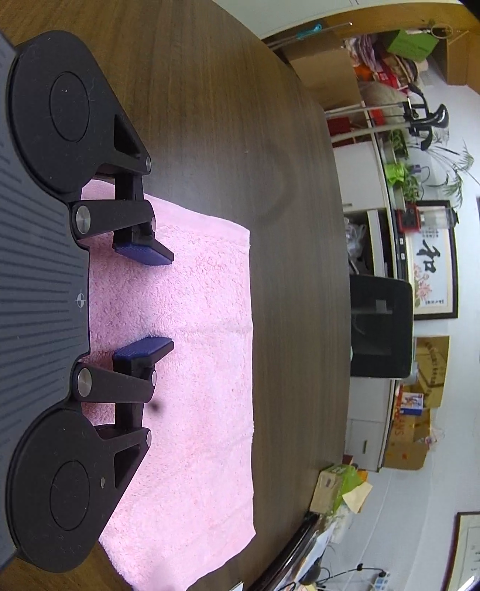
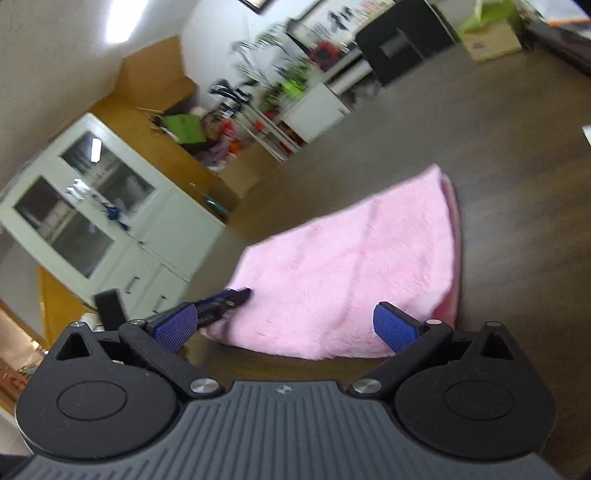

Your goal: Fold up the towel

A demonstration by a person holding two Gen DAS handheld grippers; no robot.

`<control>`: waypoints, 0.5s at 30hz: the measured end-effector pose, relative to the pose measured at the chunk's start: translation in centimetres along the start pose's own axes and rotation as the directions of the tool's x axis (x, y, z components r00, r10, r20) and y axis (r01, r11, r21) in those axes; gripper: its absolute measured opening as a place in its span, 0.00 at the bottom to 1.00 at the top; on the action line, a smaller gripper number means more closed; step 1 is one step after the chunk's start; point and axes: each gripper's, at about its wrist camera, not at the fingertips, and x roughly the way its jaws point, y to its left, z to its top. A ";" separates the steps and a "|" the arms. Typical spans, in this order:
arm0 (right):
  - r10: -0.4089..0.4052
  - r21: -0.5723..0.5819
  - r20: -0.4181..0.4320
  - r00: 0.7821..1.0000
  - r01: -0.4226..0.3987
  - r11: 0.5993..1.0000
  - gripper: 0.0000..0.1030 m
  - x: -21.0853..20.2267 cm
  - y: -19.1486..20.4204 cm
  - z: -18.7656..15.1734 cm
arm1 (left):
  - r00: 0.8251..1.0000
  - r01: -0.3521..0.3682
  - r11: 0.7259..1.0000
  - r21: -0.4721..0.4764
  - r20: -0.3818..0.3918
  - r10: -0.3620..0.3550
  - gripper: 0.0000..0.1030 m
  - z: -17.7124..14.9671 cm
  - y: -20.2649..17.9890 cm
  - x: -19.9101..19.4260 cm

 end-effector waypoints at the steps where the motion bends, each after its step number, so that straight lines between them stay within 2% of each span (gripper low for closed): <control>1: 0.010 0.006 0.009 1.000 -0.010 1.000 0.98 0.1 -0.4 0.2 | 1.000 -0.006 1.000 -0.002 0.003 0.006 0.45 -0.1 0.0 -0.1; 5: 0.024 0.096 -0.005 1.000 -0.023 0.995 0.99 -0.2 -1.0 0.8 | 0.999 -0.032 0.999 -0.020 0.007 0.032 0.46 -0.5 -0.1 -0.5; 7: 0.061 0.085 0.033 0.998 -0.064 0.994 1.00 -1.4 -0.6 0.6 | 0.999 -0.040 0.999 -0.023 0.006 0.040 0.46 -0.6 -0.2 -0.7; 9: 0.073 0.084 0.029 0.997 -0.076 0.994 1.00 -1.7 -0.7 0.4 | 0.999 -0.046 0.999 -0.023 0.006 0.046 0.46 -0.7 -0.3 -0.8; 11: 0.052 0.105 -0.013 0.999 -0.051 0.993 0.98 -1.0 -1.5 0.2 | 0.999 -0.048 0.999 -0.026 0.003 0.048 0.47 -0.6 -0.3 -0.8; 15: 0.005 0.083 -0.026 1.000 -0.003 0.997 0.99 -0.7 -1.1 0.5 | 0.999 -0.041 0.998 -0.039 -0.005 0.041 0.48 -0.4 -0.3 -0.8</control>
